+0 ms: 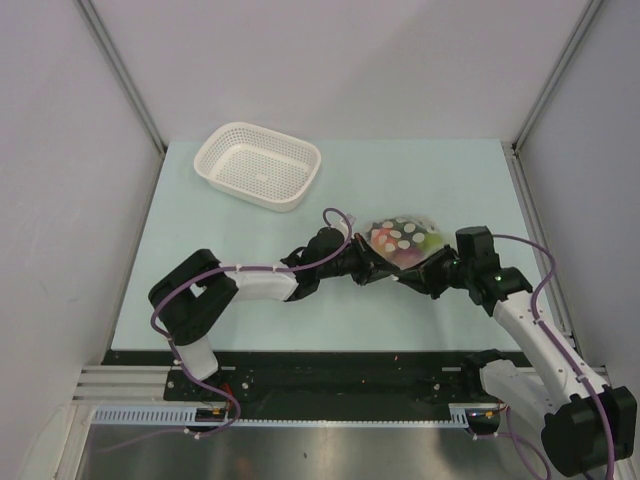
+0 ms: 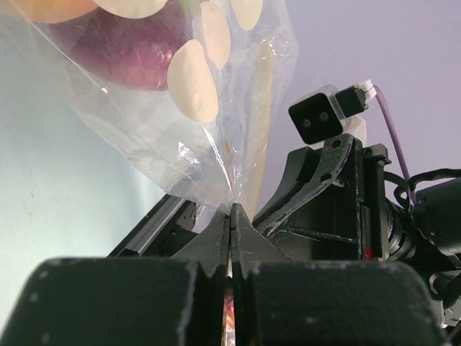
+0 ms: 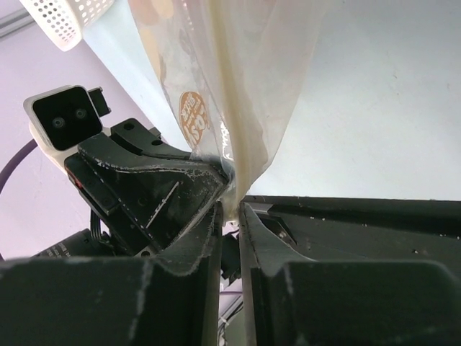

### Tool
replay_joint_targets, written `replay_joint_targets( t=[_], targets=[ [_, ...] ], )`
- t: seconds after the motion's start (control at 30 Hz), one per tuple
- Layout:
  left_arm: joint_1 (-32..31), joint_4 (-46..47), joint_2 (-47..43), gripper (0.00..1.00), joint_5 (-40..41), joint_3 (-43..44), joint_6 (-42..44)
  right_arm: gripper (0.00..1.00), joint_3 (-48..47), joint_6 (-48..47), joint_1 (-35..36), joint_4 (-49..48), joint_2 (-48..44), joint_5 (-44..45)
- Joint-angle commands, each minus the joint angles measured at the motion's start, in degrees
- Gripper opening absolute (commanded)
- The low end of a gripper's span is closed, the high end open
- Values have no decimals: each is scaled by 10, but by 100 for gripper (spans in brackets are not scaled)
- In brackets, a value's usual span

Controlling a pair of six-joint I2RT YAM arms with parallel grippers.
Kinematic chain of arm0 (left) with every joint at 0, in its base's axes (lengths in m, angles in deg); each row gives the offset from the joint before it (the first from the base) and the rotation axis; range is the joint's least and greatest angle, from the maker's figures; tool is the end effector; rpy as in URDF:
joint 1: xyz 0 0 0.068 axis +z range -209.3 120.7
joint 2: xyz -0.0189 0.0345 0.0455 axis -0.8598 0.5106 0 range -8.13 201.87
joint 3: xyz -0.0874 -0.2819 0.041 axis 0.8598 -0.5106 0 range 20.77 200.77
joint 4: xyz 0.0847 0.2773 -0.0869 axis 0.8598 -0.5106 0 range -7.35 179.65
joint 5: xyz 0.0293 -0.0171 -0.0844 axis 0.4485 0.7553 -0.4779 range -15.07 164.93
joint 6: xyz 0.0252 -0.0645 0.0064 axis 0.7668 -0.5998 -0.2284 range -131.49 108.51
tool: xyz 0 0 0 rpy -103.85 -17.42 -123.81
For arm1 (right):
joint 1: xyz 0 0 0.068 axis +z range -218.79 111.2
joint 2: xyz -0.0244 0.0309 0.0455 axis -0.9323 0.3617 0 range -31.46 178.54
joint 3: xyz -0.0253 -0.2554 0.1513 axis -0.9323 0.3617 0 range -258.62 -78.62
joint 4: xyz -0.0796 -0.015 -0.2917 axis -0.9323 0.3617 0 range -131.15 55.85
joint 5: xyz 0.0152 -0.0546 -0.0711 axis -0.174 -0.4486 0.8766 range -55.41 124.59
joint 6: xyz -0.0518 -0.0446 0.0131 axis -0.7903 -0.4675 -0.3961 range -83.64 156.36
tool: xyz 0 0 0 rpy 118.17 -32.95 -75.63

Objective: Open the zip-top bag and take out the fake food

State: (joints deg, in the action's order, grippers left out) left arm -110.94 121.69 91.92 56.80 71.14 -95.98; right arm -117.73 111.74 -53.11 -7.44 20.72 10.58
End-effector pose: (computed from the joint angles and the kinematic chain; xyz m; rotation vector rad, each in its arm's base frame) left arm 0.2498 -0.3442 0.1792 -0.4026 2.3381 -1.7393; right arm 0.2085 0.0825 0.2440 1.1320 2.4244 1.1505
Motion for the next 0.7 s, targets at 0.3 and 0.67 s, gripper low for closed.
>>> replay_joint_targets(
  t=[0.3, 0.67],
  targets=[
    [-3, 90, -28, 0, -14, -41, -54, 0, 5, -68, -71, 6, -15, 8],
    [6, 112, -29, 0, -39, -48, -66, 0, 4, -135, -102, 35, -17, 48]
  ],
)
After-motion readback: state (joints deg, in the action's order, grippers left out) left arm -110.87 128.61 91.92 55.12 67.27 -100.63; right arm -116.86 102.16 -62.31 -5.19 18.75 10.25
